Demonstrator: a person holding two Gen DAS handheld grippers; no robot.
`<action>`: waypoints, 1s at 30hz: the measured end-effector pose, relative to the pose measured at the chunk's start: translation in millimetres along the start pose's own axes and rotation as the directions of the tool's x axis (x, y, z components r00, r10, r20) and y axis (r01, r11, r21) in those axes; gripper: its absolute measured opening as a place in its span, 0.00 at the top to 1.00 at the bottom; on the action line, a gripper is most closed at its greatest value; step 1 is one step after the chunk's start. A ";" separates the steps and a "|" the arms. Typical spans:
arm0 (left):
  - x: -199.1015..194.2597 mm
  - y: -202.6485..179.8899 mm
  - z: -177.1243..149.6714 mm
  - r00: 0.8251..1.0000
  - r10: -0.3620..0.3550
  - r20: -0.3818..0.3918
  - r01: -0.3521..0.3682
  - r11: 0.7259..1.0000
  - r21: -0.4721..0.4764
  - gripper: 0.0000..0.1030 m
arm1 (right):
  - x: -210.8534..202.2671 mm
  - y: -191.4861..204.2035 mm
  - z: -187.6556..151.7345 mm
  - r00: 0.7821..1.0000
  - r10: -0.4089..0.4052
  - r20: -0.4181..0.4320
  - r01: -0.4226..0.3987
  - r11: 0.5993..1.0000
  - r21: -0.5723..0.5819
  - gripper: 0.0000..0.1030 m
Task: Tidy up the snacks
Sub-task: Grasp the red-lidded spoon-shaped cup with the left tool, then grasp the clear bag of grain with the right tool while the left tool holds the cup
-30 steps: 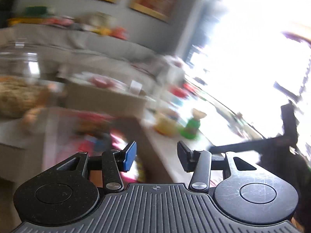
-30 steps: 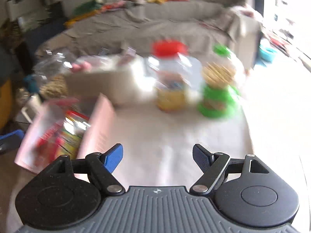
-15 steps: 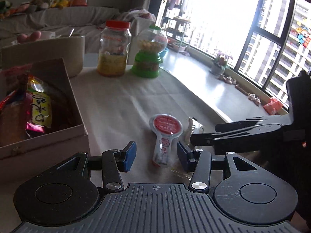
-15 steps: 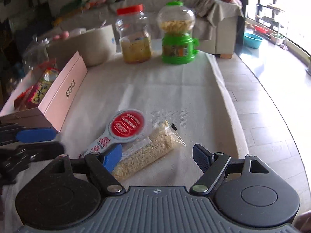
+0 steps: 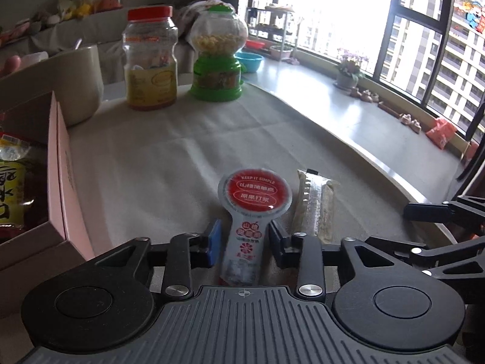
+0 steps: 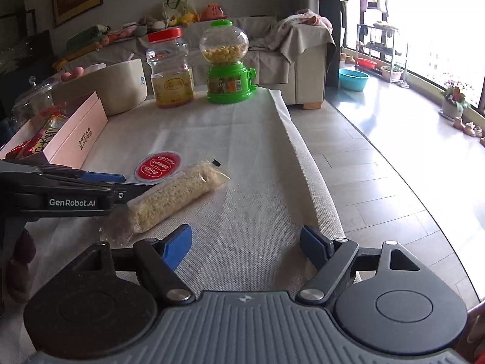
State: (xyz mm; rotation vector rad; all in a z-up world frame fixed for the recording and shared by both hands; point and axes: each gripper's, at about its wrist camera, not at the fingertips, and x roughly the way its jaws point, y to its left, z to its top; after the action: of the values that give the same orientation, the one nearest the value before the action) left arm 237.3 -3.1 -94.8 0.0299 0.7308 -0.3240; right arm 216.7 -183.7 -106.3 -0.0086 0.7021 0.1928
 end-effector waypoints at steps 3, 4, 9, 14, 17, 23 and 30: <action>-11.5 4.3 -8.2 1.000 -0.011 -0.015 0.011 1.000 -0.010 0.73 | 0.4 -1.5 0.1 1.000 0.001 0.003 -0.001 1.000 0.004 0.23; -16.4 5.2 -11.9 1.000 -0.008 -0.017 0.008 1.000 -0.007 0.73 | 0.1 -2.1 -0.2 1.000 0.003 0.004 -0.003 1.000 0.006 0.23; -52.1 12.3 -39.0 0.999 0.031 -0.021 -0.031 0.999 -0.028 0.73 | 0.0 -2.4 -1.2 1.000 0.002 0.004 -0.002 1.000 0.009 0.22; -94.9 23.9 -76.0 0.994 0.111 -0.020 -0.112 0.989 -0.101 0.73 | 1.3 0.6 -0.8 1.000 -0.010 0.000 0.010 1.000 -0.001 0.22; -111.6 26.9 -90.8 0.992 0.129 -0.002 -0.128 0.979 -0.161 0.73 | 3.0 5.9 0.1 0.999 -0.031 -0.007 0.031 0.999 -0.015 0.22; -116.6 27.7 -98.4 0.990 0.125 0.059 -0.109 0.968 -0.228 0.72 | 7.3 15.6 19.6 0.998 0.062 -0.025 -0.060 0.995 0.083 0.22; -112.3 32.8 -100.9 0.992 0.100 0.082 -0.077 0.965 -0.250 0.73 | 46.1 46.2 46.2 0.993 0.078 -0.084 -0.067 0.989 0.131 0.22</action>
State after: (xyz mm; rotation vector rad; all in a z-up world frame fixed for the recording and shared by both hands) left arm 103.2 73.5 -98.8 -0.1870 0.6699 -0.1457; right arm 272.5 -127.0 -98.0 0.1316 0.8033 0.2182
